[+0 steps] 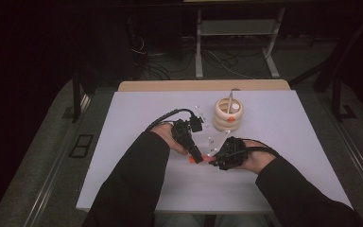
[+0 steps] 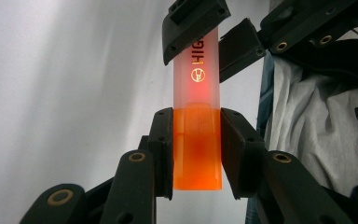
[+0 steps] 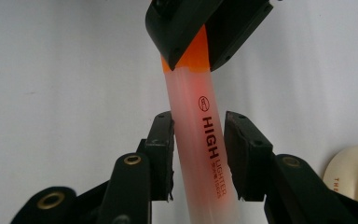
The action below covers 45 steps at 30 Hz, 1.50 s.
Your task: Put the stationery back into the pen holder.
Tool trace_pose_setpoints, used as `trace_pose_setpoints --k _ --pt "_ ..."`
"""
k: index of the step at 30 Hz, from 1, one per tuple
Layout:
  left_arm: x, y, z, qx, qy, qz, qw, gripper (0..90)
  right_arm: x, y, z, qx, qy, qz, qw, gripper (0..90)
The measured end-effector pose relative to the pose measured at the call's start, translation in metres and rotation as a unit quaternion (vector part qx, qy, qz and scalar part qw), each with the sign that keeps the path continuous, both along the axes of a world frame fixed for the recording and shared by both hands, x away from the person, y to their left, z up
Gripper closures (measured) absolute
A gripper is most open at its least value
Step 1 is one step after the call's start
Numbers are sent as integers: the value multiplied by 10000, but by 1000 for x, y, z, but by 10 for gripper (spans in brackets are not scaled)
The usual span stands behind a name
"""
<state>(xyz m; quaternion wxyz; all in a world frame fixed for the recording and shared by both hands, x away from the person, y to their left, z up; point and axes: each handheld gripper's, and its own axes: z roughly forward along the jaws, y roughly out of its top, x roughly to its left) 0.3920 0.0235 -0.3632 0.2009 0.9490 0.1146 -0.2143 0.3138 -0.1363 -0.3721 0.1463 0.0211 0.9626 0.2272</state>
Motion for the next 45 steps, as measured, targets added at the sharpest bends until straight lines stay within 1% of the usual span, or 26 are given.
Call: trace_pose_setpoints --k 3,5,6,8,14,17,18,19,21,22,26,28,30,32,33,35,37,40,42,43,44,45 --pt "1 0 0 2 15 13 10000 659 -1 1 -1 -25 32 -2 10000 647" --pt "1 1 1 -11 17 25 10000 659 0 1 -2 -29 61 49 10000 655" --pt "1 1 1 -36 52 61 10000 659 0 2 -2 -47 90 44 9999 661" --pt "2 1 1 -74 28 50 10000 659 0 2 -3 -67 131 88 9999 673" --pt "4 1 1 -73 65 83 9999 658 -1 3 -5 -129 86 73 9999 680" --pt "4 1 1 -108 65 172 9998 655 -1 3 -4 -153 11 55 9999 683" --pt "5 2 1 -123 97 183 9997 653 -1 2 -4 -144 -20 57 9999 684" --pt "5 2 1 -121 102 188 9997 651 -2 2 -4 -137 -2 49 9999 684" --pt "6 2 1 -151 74 192 9997 646 -1 1 -3 -143 -38 74 9999 685" --pt "5 2 2 -186 116 249 9994 640 -1 1 -3 -147 -27 67 9999 685" --pt "7 2 2 -216 122 265 9993 604 -2 1 -4 -167 -77 84 9998 686" --pt "7 2 2 -230 87 293 9993 581 -2 1 -4 -168 -60 87 9998 686" --pt "8 3 3 -289 59 362 9989 565 -1 1 -5 -165 -59 91 9998 686" --pt "10 4 5 -312 0 327 9990 544 0 0 -4 -156 -53 48 9999 686" --pt "9 5 6 -311 -28 355 9989 528 0 0 -4 -129 -44 36 9999 686" --pt "10 7 8 -403 -94 468 9980 496 1 -1 -3 -116 1 10 9999 686" --pt "11 10 11 -459 -142 495 9976 480 2 -3 -3 -109 -20 -28 9999 686" --pt "11 14 15 -513 -210 556 9969 458 4 -5 -2 -61 25 -55 10000 686" --pt "11 17 17 -569 -290 626 9960 441 5 -7 -1 -16 31 -109 9999 685" --pt "10 18 18 -625 -326 674 9952 432 6 -8 -1 58 81 -146 9998 685" --pt "9 20 18 -721 -349 751 9940 427 7 -9 0 73 69 -161 9998 685" --pt "9 21 20 -718 -367 789 9936 418 8 -10 0 104 101 -196 9997 685"
